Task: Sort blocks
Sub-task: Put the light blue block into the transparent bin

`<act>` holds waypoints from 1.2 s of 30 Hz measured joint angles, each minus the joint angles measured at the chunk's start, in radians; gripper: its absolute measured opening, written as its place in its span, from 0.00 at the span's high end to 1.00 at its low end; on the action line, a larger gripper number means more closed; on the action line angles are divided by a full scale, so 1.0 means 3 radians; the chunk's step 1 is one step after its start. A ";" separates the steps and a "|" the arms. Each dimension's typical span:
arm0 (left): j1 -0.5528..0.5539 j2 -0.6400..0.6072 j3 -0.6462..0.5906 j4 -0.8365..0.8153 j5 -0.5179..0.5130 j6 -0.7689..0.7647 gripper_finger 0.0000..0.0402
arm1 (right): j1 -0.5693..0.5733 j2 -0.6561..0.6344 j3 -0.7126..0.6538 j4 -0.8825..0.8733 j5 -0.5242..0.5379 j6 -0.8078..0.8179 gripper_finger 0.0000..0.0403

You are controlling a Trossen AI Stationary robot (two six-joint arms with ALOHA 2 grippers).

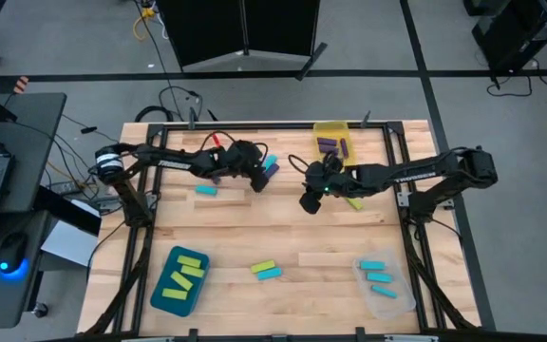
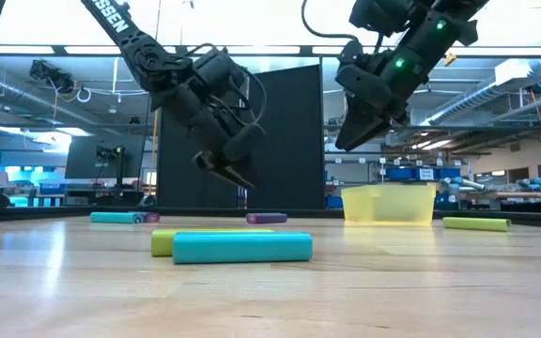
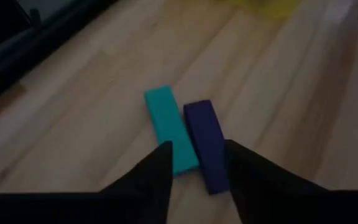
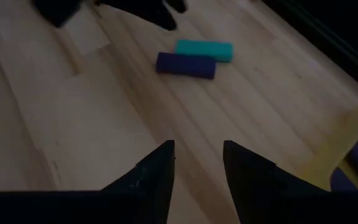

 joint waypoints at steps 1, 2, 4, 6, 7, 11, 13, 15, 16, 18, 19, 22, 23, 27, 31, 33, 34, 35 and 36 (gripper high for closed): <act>0.0015 0.0002 -0.0001 0.0018 0.0001 0.0031 0.59 | 0.0011 -0.0002 0.0000 -0.0008 0.0006 -0.0002 0.63; 0.0033 0.0032 -0.0002 0.0078 0.0000 0.0037 0.56 | 0.0018 -0.0004 0.0000 -0.0008 0.0008 -0.0003 0.62; 0.0070 0.0119 0.0011 0.0197 0.0018 0.0039 0.50 | 0.0016 -0.0007 0.0000 0.0022 0.0010 -0.0008 0.62; 0.0080 0.0263 -0.0002 0.0277 0.0023 0.0043 0.47 | 0.0013 -0.0007 0.0000 0.0035 0.0011 -0.0008 0.62; 0.0084 0.0338 -0.0002 0.0326 0.0024 0.0043 0.47 | 0.0014 -0.0007 0.0000 0.0041 0.0011 -0.0008 0.62; 0.0118 0.0536 -0.0001 0.0536 0.0039 0.0031 0.46 | 0.0022 -0.0007 0.0000 0.0047 0.0011 -0.0012 0.62; 0.0138 0.0584 0.0002 0.0587 0.0040 0.0011 0.46 | 0.0026 -0.0007 0.0000 0.0056 0.0011 -0.0021 0.61; 0.0147 0.0602 0.0004 0.0603 0.0029 -0.0011 0.46 | 0.0033 -0.0009 0.0000 0.0057 0.0010 -0.0036 0.61; 0.0147 0.0604 0.0004 0.0601 -0.0004 -0.0013 0.46 | 0.0033 -0.0009 0.0000 0.0057 0.0010 -0.0037 0.62; 0.0155 0.0606 0.0004 0.0593 -0.0049 -0.0014 0.46 | 0.0033 -0.0009 0.0000 0.0059 0.0010 -0.0056 0.62; 0.0164 0.0606 0.0004 0.0589 -0.0054 -0.0014 0.46 | 0.0033 -0.0009 0.0000 0.0059 0.0011 -0.0065 0.62; 0.0187 0.0606 0.0004 0.0566 -0.0094 -0.0001 0.46 | 0.0033 -0.0010 0.0000 0.0061 0.0010 -0.0074 0.62; 0.0195 0.0608 0.0005 0.0538 -0.0110 0.0024 0.46 | 0.0033 -0.0010 0.0000 0.0062 0.0010 -0.0074 0.62; 0.0234 0.0617 0.0000 0.0414 -0.0121 0.0032 0.46 | 0.0033 -0.0010 0.0000 0.0061 0.0007 -0.0075 0.62; 0.0251 0.0617 0.0000 0.0363 -0.0117 0.0041 0.46 | 0.0033 -0.0010 0.0000 0.0060 -0.0001 -0.0099 0.62; 0.0250 0.0623 0.0000 0.0366 -0.0118 0.0048 0.46 | 0.0033 -0.0011 0.0000 0.0060 -0.0002 -0.0099 0.62; 0.0250 0.0623 0.0000 0.0365 -0.0119 0.0056 0.46 | 0.0033 -0.0011 0.0000 0.0059 -0.0002 -0.0099 0.62; 0.0250 0.0623 0.0000 0.0365 -0.0119 0.0075 0.46 | 0.0033 -0.0011 0.0000 0.0060 -0.0002 -0.0099 0.62; 0.0250 0.0623 0.0000 0.0365 -0.0118 0.0114 0.46 | 0.0033 -0.0011 0.0000 0.0059 -0.0002 -0.0103 0.62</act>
